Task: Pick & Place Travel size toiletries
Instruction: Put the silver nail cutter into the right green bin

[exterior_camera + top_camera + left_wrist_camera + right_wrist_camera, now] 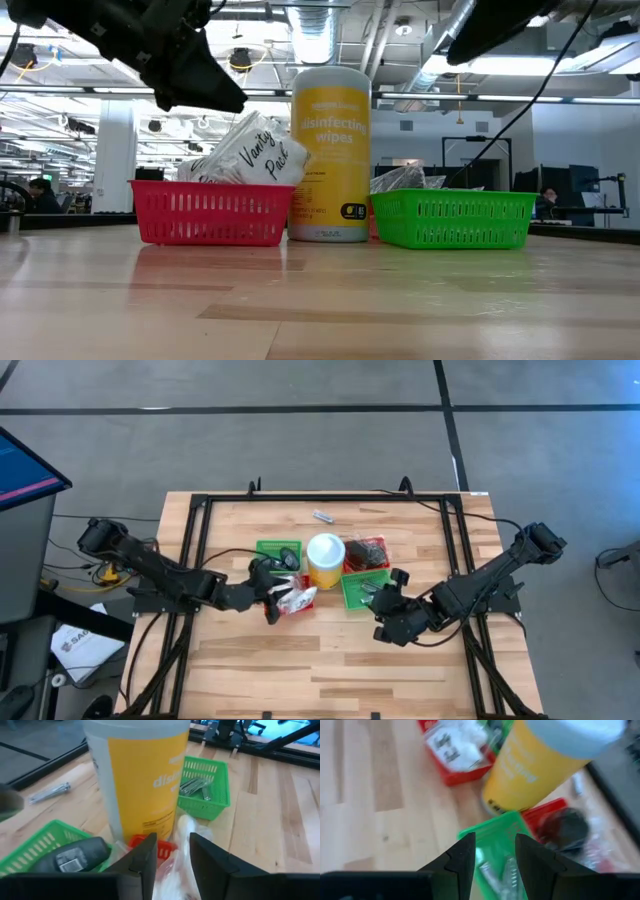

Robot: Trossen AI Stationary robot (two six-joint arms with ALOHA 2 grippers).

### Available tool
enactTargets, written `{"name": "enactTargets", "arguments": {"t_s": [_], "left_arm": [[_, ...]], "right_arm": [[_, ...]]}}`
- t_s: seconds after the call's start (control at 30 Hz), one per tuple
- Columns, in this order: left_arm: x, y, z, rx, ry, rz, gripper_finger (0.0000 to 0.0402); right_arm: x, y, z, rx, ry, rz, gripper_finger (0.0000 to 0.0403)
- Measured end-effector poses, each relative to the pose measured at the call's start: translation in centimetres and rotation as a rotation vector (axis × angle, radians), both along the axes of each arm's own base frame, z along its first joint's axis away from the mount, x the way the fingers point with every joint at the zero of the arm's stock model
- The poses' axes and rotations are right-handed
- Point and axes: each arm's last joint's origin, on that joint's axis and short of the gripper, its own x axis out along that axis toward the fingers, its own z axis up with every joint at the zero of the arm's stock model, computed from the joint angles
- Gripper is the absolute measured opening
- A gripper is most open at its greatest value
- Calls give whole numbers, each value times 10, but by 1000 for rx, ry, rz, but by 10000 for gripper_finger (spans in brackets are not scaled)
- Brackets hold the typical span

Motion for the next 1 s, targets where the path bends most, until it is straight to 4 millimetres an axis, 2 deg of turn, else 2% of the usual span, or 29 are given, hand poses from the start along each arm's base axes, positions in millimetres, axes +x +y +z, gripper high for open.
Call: {"name": "enactTargets", "arguments": {"t_s": [0.13, 0.27, 0.47, 0.6, 0.83, 1.0], "left_arm": [[-8, 3, 3, 11, 13, -3, 111], [-26, 10, -8, 24, 16, 5, 111], [-53, 17, -16, -38, -111, 2, 113], [-65, 18, -15, -8, -183, -46, 113], [-78, 23, -12, 40, -299, -72, 112], [-81, 26, -12, 94, -336, -74, 112]], "right_arm": [[-1, 0, 1, -72, -22, -12, 129], [-3, -2, -9, -88, -18, -16, 129], [-19, -11, -26, -70, -56, -53, 129], [-31, -19, -28, -47, -146, -48, 129], [-57, -35, -27, 30, -330, -18, 129], [-71, -44, -33, 25, -401, 14, 129]]}}
